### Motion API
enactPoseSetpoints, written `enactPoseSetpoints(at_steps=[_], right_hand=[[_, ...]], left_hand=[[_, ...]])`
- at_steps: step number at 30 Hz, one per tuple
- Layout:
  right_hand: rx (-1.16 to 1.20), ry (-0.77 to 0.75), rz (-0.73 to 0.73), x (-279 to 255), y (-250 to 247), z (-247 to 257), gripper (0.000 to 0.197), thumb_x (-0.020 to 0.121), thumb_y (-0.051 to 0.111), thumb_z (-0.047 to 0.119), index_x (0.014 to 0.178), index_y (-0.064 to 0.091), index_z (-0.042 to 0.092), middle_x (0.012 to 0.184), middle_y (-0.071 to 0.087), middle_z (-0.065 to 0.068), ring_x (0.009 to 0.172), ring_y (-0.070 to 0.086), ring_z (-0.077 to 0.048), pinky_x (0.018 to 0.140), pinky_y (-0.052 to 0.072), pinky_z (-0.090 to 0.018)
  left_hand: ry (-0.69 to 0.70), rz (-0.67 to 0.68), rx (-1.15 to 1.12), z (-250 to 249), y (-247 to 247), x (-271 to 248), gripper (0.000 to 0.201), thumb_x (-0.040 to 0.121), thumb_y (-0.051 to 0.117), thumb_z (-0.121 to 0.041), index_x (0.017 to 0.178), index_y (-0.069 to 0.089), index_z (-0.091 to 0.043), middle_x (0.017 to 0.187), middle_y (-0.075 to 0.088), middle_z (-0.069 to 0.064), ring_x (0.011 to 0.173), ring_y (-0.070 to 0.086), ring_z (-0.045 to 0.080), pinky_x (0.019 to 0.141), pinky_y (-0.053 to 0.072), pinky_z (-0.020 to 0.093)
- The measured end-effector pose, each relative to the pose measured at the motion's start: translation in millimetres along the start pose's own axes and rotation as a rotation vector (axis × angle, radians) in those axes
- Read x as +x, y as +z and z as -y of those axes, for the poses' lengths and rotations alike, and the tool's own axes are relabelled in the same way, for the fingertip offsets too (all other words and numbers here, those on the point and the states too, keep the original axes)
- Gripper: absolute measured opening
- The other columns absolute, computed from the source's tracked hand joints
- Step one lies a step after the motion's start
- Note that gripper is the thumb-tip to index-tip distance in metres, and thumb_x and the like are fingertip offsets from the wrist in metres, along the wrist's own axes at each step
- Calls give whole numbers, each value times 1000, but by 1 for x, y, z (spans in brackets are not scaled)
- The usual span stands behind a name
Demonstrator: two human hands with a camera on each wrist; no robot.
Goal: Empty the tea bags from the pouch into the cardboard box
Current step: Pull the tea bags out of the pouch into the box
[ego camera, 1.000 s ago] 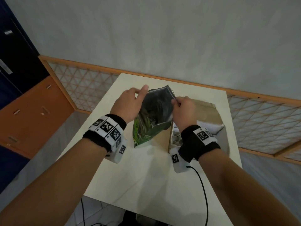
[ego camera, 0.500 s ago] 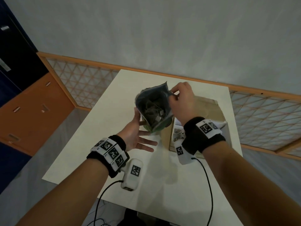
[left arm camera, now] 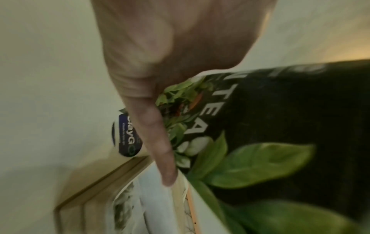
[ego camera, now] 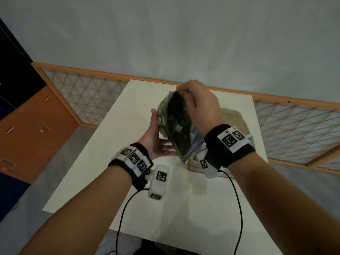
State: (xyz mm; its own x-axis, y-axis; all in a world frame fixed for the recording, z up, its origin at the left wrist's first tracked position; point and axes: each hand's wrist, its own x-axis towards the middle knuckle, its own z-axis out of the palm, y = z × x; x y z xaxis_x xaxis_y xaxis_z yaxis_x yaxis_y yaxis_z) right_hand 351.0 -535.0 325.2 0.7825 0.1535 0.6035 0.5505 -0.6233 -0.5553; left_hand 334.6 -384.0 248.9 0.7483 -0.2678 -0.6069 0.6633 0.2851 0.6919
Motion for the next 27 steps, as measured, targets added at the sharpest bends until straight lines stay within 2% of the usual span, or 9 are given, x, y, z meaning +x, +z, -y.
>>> enactPoseSetpoints(at_steps=[2, 4, 6, 8, 12, 17, 19, 22, 27], right_hand=[[18, -110, -84, 0, -9, 14, 21, 92, 49, 9, 103, 67, 12, 97, 65, -3, 86, 63, -20, 69, 53, -38], [4, -231, -165, -7, -19, 22, 24, 88, 51, 4, 102, 70, 11, 97, 65, -6, 84, 63, -21, 66, 53, -33], [1, -276, -196, -15, -21, 17, 29, 82, 53, -1, 101, 71, 10, 102, 66, -7, 90, 63, -20, 70, 54, -29], [34, -180, -139, -19, -15, 1, 35, 75, 52, -6, 99, 71, 11, 110, 65, -6, 99, 62, -20, 79, 55, -33], [74, -29, -71, -14, -7, -15, 37, 73, 45, -11, 90, 70, 11, 115, 65, -3, 106, 60, -16, 90, 52, -32], [115, -129, -151, -14, -21, 1, 36, 71, 40, -9, 88, 68, 6, 114, 65, -5, 103, 58, -12, 86, 50, -20], [122, -91, -122, -16, -15, -4, 38, 68, 41, -9, 89, 67, 8, 117, 65, -3, 105, 58, -12, 88, 51, -24], [114, 28, -62, -21, -2, -21, 36, 73, 41, -7, 91, 66, 10, 121, 65, -1, 110, 58, -14, 95, 49, -29], [115, 37, 25, -20, 1, -25, 33, 79, 41, -8, 92, 65, 11, 122, 64, 1, 111, 58, -16, 96, 48, -33]], left_hand=[[72, 103, -20, -18, 5, 3, 104, 64, 39, -99, 136, 57, -26, 138, 59, 20, 121, 60, 42, 94, 53, 61], [176, 254, -120, -36, 12, 2, 99, 66, 49, -93, 137, 58, -23, 141, 59, 16, 129, 55, 38, 108, 42, 59], [268, 319, -223, -52, 17, 4, 85, 84, 39, -81, 135, 57, -16, 132, 64, 14, 122, 60, 31, 107, 44, 49], [301, 337, -256, -61, 17, 12, 84, 91, 32, -77, 141, 50, -12, 131, 63, 16, 123, 57, 32, 110, 41, 48], [296, 290, -214, -58, 15, 25, 85, 89, 41, -76, 145, 49, -13, 143, 55, 18, 137, 47, 35, 118, 32, 51], [351, 277, -234, -56, 20, 29, 70, 95, 40, -66, 139, 55, -13, 136, 60, 16, 131, 53, 32, 113, 39, 47], [366, 252, -206, -54, 20, 32, 66, 96, 41, -63, 137, 57, -13, 136, 61, 16, 131, 53, 32, 114, 40, 47], [317, 144, -136, -48, 13, 41, 67, 93, 48, -65, 138, 59, -17, 138, 62, 15, 131, 56, 32, 115, 40, 50], [282, 113, -143, -32, 1, 48, 66, 93, 49, -64, 138, 59, -18, 138, 62, 15, 129, 57, 32, 109, 45, 47]])
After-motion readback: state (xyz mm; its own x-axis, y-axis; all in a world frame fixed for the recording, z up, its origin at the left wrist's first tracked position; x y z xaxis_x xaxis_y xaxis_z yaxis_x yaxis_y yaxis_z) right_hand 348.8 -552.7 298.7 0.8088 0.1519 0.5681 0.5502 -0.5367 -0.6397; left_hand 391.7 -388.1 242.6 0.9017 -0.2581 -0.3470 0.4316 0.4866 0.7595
